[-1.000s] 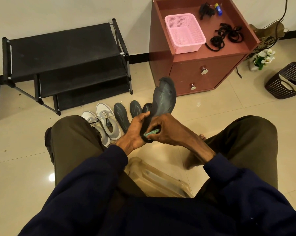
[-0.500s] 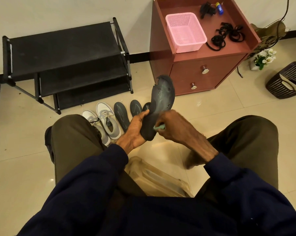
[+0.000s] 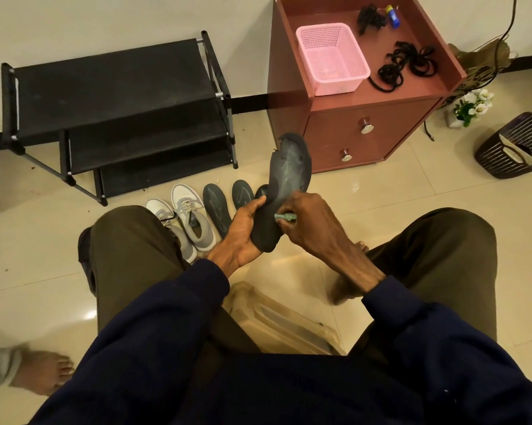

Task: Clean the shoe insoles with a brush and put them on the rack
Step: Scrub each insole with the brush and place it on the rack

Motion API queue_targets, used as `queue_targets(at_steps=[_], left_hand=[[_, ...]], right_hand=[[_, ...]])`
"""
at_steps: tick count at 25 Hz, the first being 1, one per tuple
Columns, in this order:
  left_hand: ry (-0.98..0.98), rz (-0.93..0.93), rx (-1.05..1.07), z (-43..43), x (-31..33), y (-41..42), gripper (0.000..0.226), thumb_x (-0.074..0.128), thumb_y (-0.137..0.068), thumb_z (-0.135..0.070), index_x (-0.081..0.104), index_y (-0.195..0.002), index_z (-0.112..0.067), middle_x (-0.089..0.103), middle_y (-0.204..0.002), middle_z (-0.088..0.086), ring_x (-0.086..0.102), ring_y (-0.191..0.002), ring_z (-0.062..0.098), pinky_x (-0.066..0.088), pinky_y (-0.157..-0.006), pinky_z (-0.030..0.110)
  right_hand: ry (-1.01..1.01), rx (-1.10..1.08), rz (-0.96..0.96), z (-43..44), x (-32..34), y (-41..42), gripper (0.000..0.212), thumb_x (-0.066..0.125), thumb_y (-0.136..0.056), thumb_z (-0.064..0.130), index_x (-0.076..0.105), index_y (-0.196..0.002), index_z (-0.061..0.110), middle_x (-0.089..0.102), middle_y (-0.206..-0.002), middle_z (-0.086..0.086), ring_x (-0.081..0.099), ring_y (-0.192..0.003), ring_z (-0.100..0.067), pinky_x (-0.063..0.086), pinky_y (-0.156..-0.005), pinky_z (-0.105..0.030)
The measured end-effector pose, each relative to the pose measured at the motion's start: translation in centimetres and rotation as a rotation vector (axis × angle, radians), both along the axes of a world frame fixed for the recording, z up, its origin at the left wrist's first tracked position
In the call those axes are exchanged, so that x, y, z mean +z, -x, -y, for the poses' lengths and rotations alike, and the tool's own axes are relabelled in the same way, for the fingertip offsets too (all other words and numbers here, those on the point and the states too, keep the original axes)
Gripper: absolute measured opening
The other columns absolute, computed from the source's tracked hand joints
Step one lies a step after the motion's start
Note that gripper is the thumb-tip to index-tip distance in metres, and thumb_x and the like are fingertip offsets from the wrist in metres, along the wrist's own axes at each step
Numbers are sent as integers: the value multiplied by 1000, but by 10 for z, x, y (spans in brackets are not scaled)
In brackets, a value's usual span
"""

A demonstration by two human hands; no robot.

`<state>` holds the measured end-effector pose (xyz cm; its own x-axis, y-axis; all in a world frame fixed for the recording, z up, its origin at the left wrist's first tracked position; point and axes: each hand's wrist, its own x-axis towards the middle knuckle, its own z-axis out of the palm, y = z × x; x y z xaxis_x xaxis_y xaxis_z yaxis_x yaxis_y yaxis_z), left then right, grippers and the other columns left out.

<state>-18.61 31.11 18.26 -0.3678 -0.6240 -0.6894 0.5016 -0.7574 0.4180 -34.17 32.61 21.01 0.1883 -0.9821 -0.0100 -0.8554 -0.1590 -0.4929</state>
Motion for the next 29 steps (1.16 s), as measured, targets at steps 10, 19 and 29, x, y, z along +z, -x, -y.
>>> queue_targets(at_steps=[10,19,29], left_hand=[[-11,-8,-22,2,-1,-1,28,54,-102,-29,70,-101,-7,71,-89,10,70,-74,20,59,-63,30],[-4,0,-31,1,-4,-3,39,62,-96,-31,66,-126,-6,70,-121,15,68,-111,31,52,-99,40],[9,-27,-20,1,-2,-3,51,63,-95,-34,60,-138,-6,60,-139,19,59,-129,34,42,-113,43]], right_hand=[[95,19,192,-4,-7,-12,19,81,-86,17,79,-104,12,73,-100,-6,67,-88,-16,59,-81,-34],[-177,271,101,-3,11,-6,14,82,-83,12,81,-97,12,74,-98,-4,69,-81,-17,61,-75,-35],[-231,290,194,-5,10,-5,16,83,-83,14,81,-99,13,74,-98,0,69,-83,-11,59,-75,-24]])
